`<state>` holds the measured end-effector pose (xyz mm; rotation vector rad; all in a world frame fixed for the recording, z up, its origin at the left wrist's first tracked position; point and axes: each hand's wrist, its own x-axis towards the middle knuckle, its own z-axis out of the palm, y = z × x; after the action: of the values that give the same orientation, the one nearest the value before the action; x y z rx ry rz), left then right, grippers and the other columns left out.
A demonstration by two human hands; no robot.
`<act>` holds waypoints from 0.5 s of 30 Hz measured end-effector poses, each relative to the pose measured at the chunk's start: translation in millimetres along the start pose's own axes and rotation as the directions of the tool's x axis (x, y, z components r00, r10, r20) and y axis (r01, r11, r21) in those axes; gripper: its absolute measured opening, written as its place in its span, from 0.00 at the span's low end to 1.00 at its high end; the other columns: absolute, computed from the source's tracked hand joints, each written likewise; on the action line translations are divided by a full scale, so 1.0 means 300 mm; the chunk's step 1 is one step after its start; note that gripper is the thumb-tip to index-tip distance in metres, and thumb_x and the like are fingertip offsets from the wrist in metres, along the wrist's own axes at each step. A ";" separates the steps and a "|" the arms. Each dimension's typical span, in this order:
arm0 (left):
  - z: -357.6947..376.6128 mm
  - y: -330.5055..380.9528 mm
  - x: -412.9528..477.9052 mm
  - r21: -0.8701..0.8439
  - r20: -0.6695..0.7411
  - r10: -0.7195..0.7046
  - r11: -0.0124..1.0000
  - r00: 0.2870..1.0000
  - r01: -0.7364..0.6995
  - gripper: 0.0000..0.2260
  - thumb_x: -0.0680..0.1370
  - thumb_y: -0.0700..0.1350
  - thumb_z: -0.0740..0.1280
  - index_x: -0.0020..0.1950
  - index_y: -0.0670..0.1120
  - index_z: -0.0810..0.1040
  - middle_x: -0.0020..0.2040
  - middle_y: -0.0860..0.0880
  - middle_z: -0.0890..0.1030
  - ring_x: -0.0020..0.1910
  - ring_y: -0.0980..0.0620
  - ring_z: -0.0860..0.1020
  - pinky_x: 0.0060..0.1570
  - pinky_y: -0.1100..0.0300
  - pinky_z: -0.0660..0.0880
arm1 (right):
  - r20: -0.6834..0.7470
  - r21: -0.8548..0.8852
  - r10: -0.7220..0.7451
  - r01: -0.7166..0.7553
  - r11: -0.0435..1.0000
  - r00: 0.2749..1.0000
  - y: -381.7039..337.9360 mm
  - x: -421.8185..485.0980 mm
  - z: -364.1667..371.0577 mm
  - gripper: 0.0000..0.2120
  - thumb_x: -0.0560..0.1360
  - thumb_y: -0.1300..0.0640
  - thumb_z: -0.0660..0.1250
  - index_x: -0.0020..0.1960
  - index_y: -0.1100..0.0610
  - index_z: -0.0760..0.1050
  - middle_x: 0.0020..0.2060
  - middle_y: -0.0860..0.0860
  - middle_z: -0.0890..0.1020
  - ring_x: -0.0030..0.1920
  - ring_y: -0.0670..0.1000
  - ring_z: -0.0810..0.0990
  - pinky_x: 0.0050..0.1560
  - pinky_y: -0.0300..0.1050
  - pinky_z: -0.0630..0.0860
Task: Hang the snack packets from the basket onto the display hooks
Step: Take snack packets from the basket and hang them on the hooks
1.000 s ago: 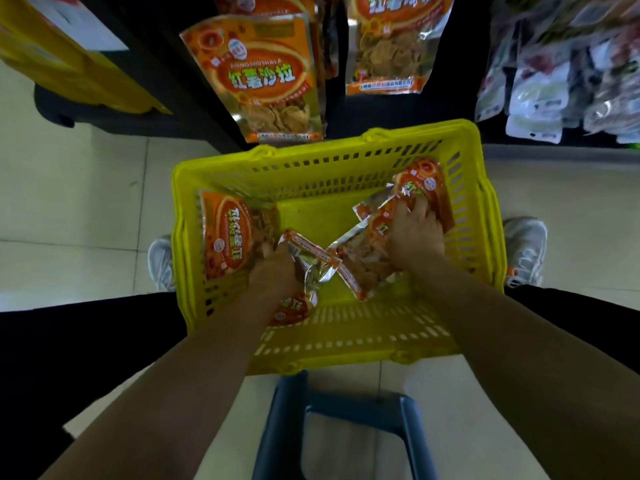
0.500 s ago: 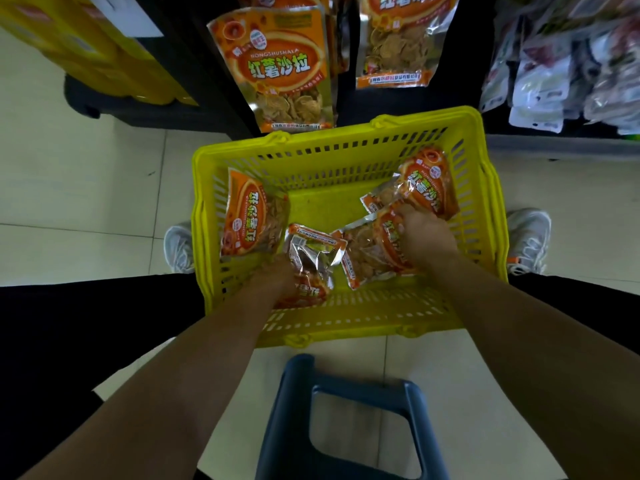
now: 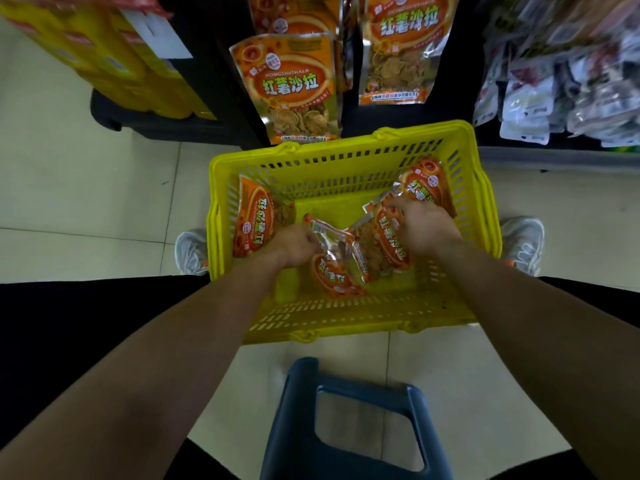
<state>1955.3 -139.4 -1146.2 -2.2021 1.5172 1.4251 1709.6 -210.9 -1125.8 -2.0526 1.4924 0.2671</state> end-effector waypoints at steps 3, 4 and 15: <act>-0.037 0.050 -0.014 -0.101 0.052 0.065 0.993 0.997 -0.059 0.11 0.79 0.36 0.67 0.57 0.45 0.85 0.57 0.46 0.83 0.57 0.49 0.79 0.54 0.61 0.75 | -0.001 0.022 -0.033 0.033 0.999 0.999 -0.022 -0.005 -0.040 0.27 0.77 0.59 0.65 0.73 0.43 0.66 0.64 0.58 0.78 0.61 0.62 0.78 0.57 0.56 0.78; -0.042 0.067 -0.022 -0.122 0.066 0.095 0.989 0.993 -0.087 0.12 0.77 0.34 0.69 0.59 0.43 0.84 0.57 0.44 0.84 0.57 0.47 0.80 0.56 0.60 0.76 | -0.003 0.026 -0.047 0.047 0.999 0.999 -0.031 -0.008 -0.055 0.29 0.78 0.60 0.65 0.75 0.42 0.63 0.65 0.58 0.77 0.62 0.62 0.78 0.58 0.56 0.78; -0.059 0.200 -0.069 -0.034 -0.182 0.274 0.958 0.944 -0.285 0.11 0.73 0.55 0.76 0.42 0.49 0.81 0.42 0.51 0.81 0.44 0.52 0.78 0.40 0.57 0.73 | 0.022 0.201 -0.087 0.081 0.976 0.996 -0.046 -0.030 -0.254 0.07 0.73 0.57 0.73 0.43 0.45 0.79 0.41 0.46 0.81 0.47 0.49 0.81 0.43 0.39 0.71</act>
<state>1918.7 -164.8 -1097.8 -2.2726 1.9392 1.3949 1706.1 -243.6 -1055.1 -1.9359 1.3523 0.1100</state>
